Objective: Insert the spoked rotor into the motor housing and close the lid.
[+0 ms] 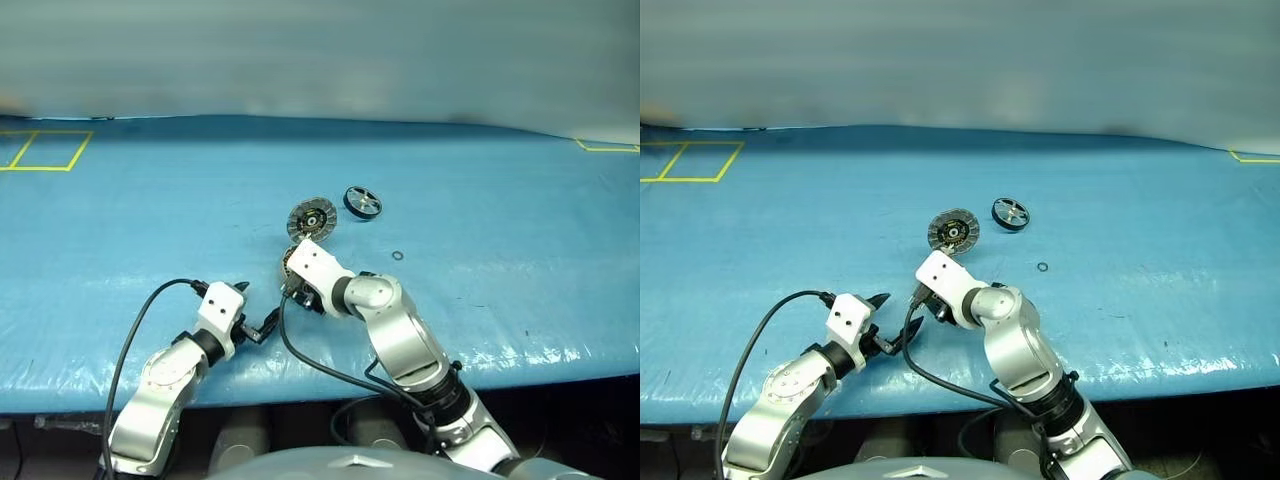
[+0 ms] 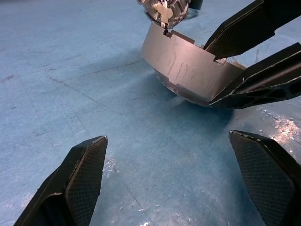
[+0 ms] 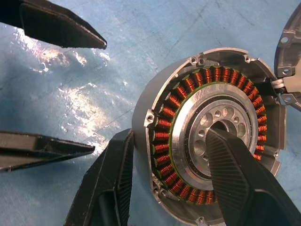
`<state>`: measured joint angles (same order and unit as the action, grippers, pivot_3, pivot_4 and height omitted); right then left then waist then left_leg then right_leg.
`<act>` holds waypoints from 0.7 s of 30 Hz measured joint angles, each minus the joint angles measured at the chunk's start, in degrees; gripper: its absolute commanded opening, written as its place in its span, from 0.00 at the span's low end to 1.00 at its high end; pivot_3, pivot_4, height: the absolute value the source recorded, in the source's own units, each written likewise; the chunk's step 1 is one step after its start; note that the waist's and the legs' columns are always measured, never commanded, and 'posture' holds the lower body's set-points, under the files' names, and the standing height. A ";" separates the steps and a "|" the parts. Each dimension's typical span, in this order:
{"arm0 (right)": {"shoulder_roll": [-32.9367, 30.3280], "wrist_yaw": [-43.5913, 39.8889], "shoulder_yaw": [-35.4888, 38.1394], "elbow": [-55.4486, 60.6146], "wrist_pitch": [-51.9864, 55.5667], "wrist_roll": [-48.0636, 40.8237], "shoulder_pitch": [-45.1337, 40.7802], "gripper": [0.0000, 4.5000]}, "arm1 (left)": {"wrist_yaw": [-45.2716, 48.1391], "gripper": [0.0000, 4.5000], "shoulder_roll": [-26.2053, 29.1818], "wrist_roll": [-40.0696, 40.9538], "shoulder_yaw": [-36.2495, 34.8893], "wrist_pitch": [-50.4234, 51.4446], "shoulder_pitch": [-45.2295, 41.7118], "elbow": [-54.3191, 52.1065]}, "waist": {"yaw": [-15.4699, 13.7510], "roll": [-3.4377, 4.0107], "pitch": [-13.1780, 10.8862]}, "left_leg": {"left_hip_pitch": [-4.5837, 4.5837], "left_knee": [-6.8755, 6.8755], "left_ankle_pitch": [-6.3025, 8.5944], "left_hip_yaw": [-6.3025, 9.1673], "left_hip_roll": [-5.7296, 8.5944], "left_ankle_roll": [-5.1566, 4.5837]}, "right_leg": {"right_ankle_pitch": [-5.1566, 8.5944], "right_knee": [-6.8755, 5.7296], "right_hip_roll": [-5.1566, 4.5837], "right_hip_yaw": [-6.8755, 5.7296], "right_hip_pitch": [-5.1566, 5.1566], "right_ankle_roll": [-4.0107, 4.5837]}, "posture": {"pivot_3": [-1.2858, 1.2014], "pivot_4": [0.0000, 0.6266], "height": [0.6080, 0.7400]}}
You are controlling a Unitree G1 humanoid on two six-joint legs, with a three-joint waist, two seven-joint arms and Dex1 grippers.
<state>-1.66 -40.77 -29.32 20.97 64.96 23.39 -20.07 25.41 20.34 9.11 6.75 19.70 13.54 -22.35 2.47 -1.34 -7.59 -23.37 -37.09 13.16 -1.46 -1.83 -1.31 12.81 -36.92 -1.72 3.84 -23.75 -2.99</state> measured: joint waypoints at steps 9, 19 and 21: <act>4.89 7.57 0.52 -3.00 3.26 -6.49 -2.01 1.00 | 0.09 1.00 -0.04 0.01 0.04 0.10 0.81 0.07 | 0.22 0.05 -0.06 | -0.60 0.00 0.00 -0.04 -0.04 0.01 | 0.00 -0.02 0.16 -0.03 -0.60 0.03 | 0.52 0.24 1.00; 7.77 12.31 3.28 -1.66 7.98 -13.39 -7.88 1.00 | -0.03 1.00 -0.24 0.04 0.01 0.09 0.86 0.07 | 0.52 0.07 -0.10 | -0.68 0.00 0.00 -0.05 -0.07 0.01 | -0.01 -0.05 0.22 -0.02 -0.68 0.01 | 0.52 0.24 1.00; 8.11 12.92 4.52 0.64 9.29 -14.93 -8.33 1.00 | 0.04 1.00 -0.23 0.04 0.01 0.07 0.85 0.07 | 0.52 0.06 -0.10 | -0.69 0.01 0.00 -0.05 -0.07 0.01 | -0.01 -0.04 0.22 -0.03 -0.68 0.01 | 0.52 0.24 1.00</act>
<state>6.45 -27.85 -24.80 21.61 74.25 8.45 -28.39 25.45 20.11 9.15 6.76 19.78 14.39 -22.28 3.00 -1.27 -7.69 -24.06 -37.08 13.16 -1.50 -1.90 -1.30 12.80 -36.96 -1.50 3.82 -24.43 -2.98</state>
